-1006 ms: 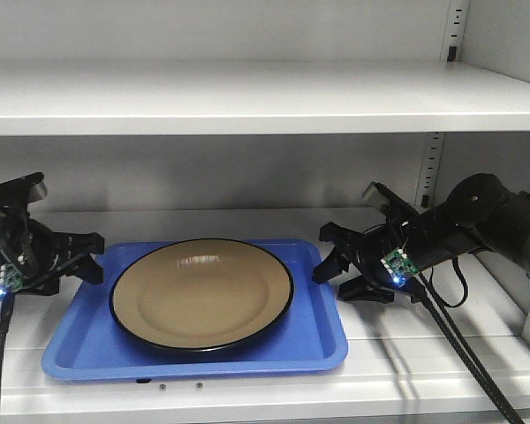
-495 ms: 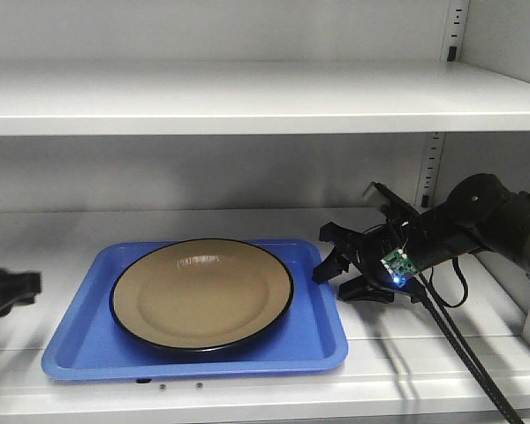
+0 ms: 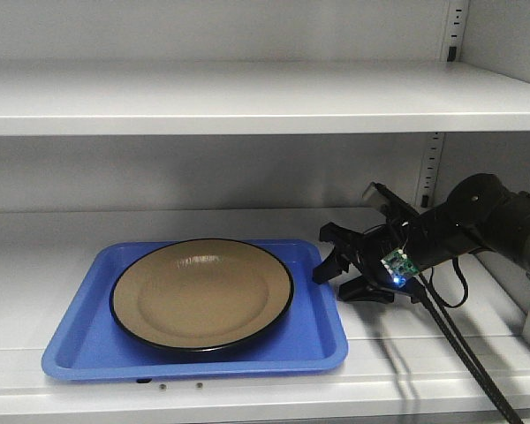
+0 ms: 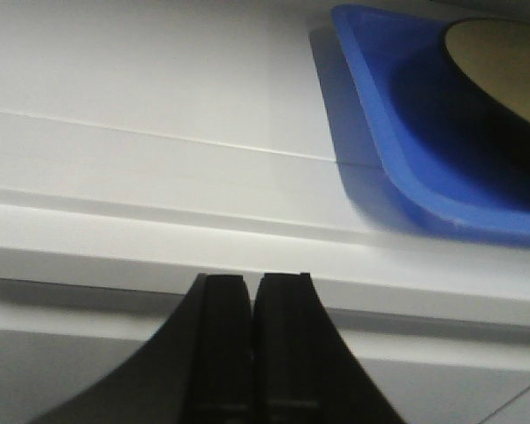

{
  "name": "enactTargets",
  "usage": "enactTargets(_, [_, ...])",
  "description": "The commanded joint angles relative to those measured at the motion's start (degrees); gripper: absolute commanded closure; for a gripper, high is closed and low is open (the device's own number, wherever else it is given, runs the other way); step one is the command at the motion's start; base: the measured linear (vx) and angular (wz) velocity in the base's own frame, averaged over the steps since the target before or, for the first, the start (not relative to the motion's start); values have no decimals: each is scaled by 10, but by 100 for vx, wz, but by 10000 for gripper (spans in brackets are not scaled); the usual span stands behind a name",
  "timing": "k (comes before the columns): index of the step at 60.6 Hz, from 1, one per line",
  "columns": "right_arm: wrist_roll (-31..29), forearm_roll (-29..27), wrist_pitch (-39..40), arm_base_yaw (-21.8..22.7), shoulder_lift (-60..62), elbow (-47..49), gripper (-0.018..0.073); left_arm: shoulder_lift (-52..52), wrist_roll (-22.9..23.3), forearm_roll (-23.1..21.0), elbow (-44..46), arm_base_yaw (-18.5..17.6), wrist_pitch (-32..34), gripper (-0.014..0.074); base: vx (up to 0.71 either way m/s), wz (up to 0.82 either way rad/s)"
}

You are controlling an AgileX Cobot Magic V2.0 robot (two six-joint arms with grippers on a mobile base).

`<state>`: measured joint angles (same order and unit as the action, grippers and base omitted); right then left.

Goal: Place disk in tray to left cabinet

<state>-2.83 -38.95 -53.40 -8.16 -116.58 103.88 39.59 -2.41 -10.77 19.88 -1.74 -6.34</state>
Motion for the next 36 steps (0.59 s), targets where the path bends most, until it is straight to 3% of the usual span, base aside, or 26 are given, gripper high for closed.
enactTargets(1, [-7,-20,14,2,38,18,174,-53,0,50,-20,3,50,512,0,0])
enactTargets(6, [-7,-20,14,2,38,18,174,-107,0,71,-53,3,51,538,0,0])
enactTargets(31, [-7,-20,14,2,38,18,174,-364,0,72,-225,3,50,586,0,0])
enactTargets(36, [-7,-20,14,2,38,18,174,-403,1,72,-225,3,8,586,0,0])
